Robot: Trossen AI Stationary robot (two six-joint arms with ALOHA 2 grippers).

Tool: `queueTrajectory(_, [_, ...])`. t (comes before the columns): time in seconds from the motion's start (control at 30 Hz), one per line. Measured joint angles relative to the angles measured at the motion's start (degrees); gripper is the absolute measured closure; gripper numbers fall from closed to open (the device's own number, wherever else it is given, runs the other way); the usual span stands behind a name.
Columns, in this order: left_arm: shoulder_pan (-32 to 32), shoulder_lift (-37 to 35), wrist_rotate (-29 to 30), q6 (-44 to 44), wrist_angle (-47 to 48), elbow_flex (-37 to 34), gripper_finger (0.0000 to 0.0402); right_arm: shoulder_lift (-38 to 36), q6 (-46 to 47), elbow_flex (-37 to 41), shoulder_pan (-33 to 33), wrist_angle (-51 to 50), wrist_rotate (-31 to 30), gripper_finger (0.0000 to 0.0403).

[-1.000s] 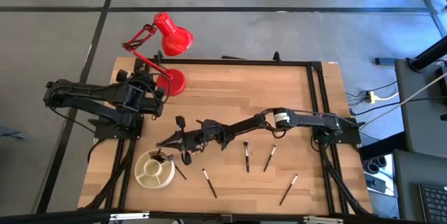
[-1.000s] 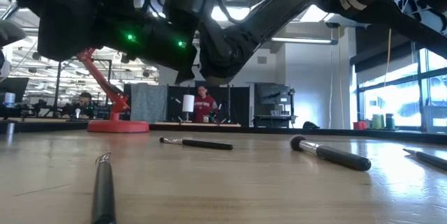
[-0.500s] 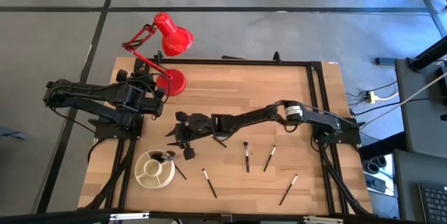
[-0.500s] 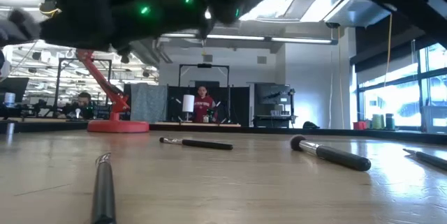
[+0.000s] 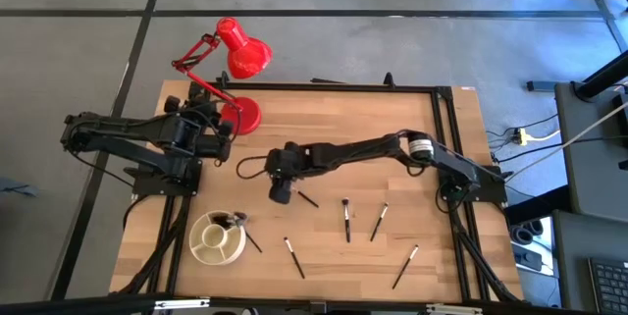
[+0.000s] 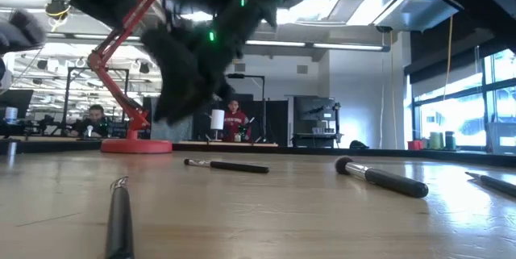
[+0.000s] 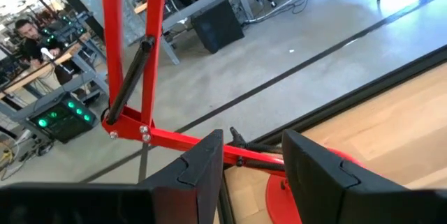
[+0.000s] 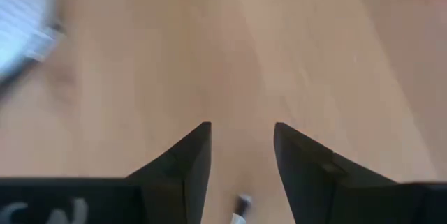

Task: Put items in baskets/containers
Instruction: Put the black eyeshadow brush into the white organizer bin

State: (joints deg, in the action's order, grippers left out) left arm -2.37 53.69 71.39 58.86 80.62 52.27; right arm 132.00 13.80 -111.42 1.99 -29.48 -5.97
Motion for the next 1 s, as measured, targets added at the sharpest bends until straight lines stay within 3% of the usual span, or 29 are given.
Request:
queueTrajectory(0.27, [-0.02,0.02,-0.10,-5.74,-2.84,0.00,0.0258,1.64,2.83,0.09,-2.36,-11.16,4.93,0.0252])
queueTrajectory(0.77, [-0.02,0.02,1.06,-6.70,-2.89,0.00,0.0258,3.27,4.21,-0.05,-2.18,-8.94,6.29,0.0254])
queueTrajectory(0.87, [-0.02,0.02,1.08,-7.40,-2.91,0.00,0.0258,3.61,3.56,-0.09,-2.08,-8.78,8.39,0.0268])
queueTrajectory(1.0, [-0.02,0.01,1.09,-7.59,-2.91,0.02,0.0258,4.09,3.07,-0.13,-1.81,-9.23,9.26,0.0315])
